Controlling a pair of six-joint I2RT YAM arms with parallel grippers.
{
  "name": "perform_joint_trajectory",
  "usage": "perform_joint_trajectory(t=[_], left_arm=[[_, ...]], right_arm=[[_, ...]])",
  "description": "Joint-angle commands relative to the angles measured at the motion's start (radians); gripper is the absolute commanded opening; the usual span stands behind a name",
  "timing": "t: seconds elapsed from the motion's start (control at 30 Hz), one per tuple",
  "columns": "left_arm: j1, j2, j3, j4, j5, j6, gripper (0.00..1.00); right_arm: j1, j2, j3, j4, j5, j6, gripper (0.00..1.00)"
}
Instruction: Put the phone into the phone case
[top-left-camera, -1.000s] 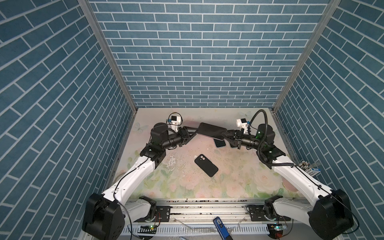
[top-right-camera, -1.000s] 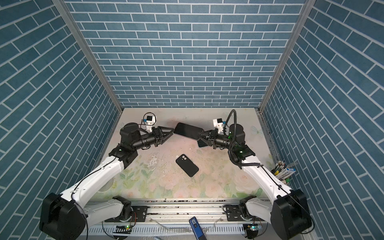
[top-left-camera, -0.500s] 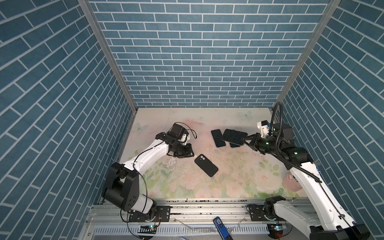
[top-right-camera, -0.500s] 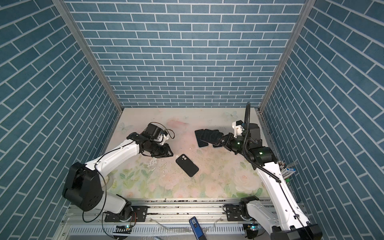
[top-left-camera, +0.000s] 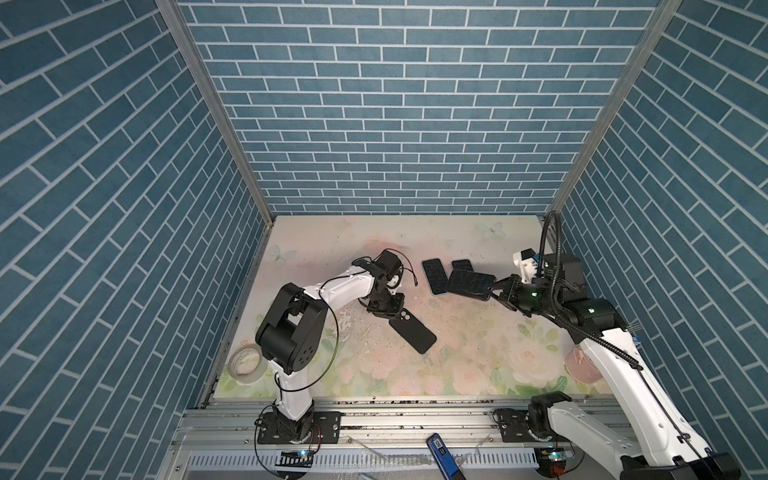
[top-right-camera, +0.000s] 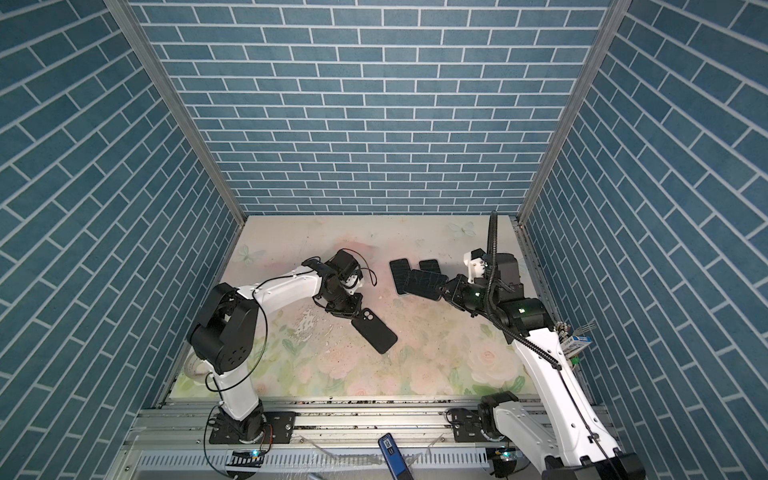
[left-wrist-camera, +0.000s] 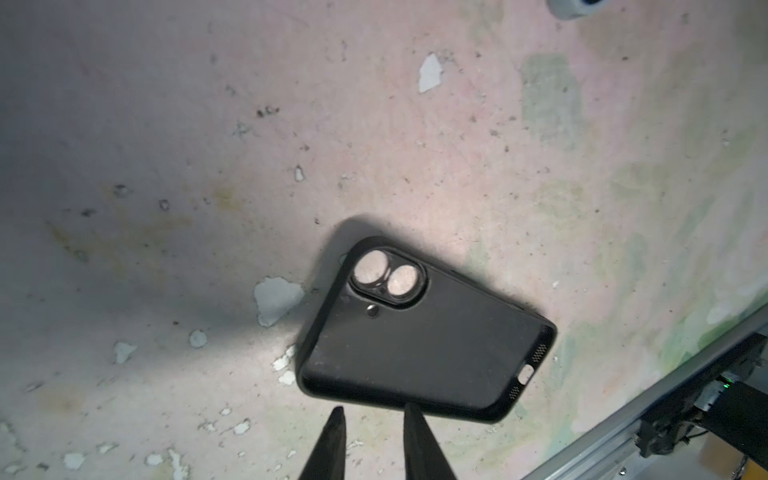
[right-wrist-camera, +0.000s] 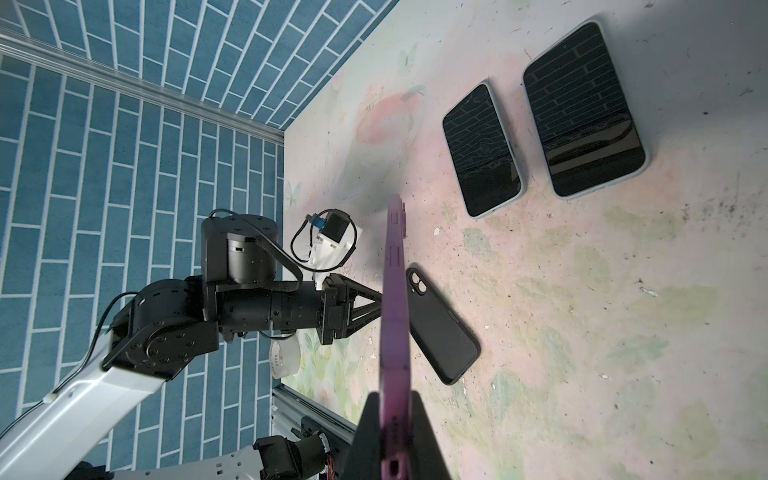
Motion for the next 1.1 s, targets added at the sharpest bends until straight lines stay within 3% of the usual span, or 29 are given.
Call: perform_joint_trajectory(t=[0.0,0.27,0.6,0.77,1.07], left_arm=[[0.001,0.021,0.041,-0.061,-0.074,0.009,0.27],[-0.014,0.088,0.083,-0.064,-0.051,0.016,0.27],[-0.017,0.157,0.111,-0.093,-0.119,0.004,0.27],[-0.018,0.157,0.094,-0.091,-0.125,-0.01,0.1],[-0.028,0.056,-0.007,-0.062,-0.119,-0.057,0.04]], right_arm=[[-0.006,-0.032,0.001,0.009,-0.009,-0.053,0.0],[-0.008,-0.036,-0.007,0.006,-0.007,-0.063,0.0],[-0.01,-0.042,-0.014,0.002,-0.011,-0.063,0.0],[-0.01,-0.057,-0.022,-0.003,-0.011,-0.058,0.0],[-0.01,-0.111,-0.057,-0.005,-0.029,-0.039,0.0]])
